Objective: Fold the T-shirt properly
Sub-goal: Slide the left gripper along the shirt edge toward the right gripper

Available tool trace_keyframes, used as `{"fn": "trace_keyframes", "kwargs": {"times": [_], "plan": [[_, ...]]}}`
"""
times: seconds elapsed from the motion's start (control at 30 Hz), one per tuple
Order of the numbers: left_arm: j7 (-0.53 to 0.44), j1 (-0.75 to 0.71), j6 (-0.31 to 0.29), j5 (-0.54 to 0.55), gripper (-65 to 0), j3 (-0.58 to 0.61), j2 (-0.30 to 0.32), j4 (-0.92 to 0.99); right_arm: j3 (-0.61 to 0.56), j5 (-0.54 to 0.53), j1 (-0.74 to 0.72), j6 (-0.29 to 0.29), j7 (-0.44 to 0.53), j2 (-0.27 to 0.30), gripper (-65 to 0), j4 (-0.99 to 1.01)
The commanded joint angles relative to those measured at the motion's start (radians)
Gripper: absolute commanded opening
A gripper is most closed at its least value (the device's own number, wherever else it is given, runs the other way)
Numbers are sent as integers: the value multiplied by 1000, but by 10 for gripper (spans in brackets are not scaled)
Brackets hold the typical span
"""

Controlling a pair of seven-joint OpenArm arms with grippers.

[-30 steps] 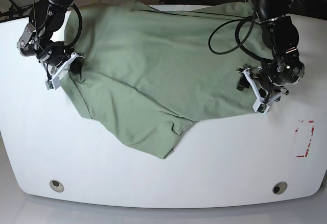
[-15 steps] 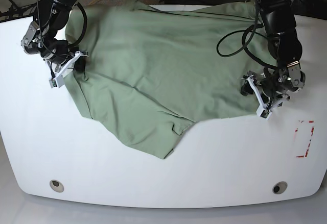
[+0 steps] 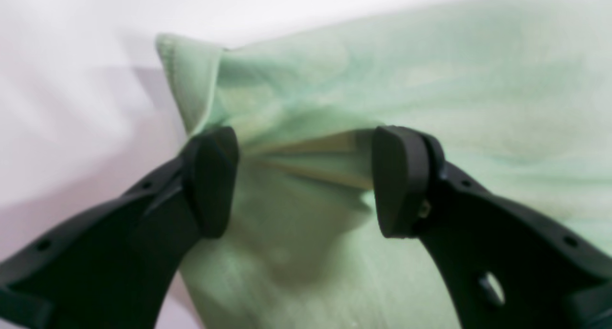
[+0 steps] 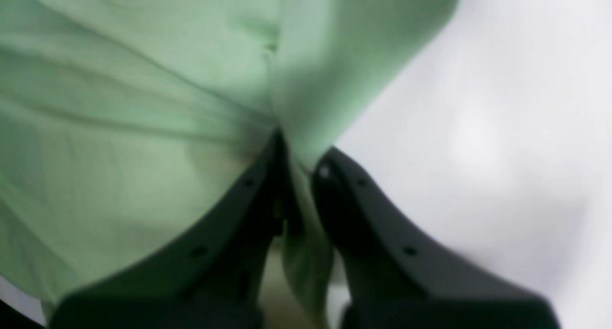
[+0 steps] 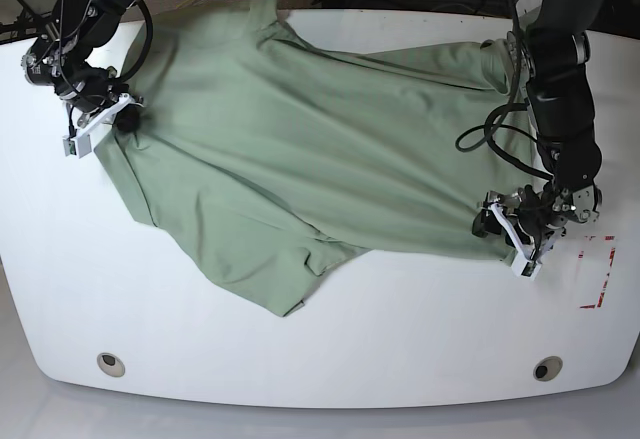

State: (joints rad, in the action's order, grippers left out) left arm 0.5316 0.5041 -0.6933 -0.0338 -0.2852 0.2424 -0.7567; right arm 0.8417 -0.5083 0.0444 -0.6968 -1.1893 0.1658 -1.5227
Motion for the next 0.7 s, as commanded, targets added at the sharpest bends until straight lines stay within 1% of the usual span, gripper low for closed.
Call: {"fn": "trace_keyframes", "kwargs": {"times": [0.0,0.03,0.1,0.13,0.17,0.2,0.27,0.3,0.33,0.4,0.43,0.5,0.57,0.67], "plan": [[18,26,4,-19,-236,1,13,-1,1,-11,-15,-1,15,18,-650,-16],[20,31,-2,-16,-236,1,13,-4,3,-11,-15,-1,15,18,-650,-16],[20,31,-5,-15,-236,1,13,-33,1,-19,-15,-1,13,18,-587,-22],[22,26,-5,-15,-237,1,13,-62,1,-19,-15,-1,10,15,-525,-25],[28,24,-5,-15,-239,1,13,-83,1,-20,-15,-1,9,13,-484,-25],[43,24,-5,-15,-239,1,13,-117,1,-34,-15,-1,9,13,-415,-25],[72,23,-5,-12,-239,-1,10,-163,1,-69,-11,-1,9,13,-319,-25],[88,21,-5,-2,-239,-1,8,-195,1,-97,-10,-1,9,13,-252,-25],[100,14,-5,15,-239,-1,7,-217,1,-122,-10,-1,9,13,-209,-23],[121,-3,-5,62,-237,-1,8,-255,1,-151,-8,-1,9,13,-151,-23],[144,-15,-5,110,-237,-1,8,-286,1,-168,-8,-1,9,11,-127,-23],[189,-31,-5,174,-236,-1,13,-332,1,-186,-8,-1,9,11,-127,-23],[273,-57,-5,255,-236,-1,15,-409,0,-203,-8,-1,-1,11,-127,-23],[422,-123,-5,363,-236,1,45,-561,0,-212,-8,-1,-60,13,-127,-23]]}}
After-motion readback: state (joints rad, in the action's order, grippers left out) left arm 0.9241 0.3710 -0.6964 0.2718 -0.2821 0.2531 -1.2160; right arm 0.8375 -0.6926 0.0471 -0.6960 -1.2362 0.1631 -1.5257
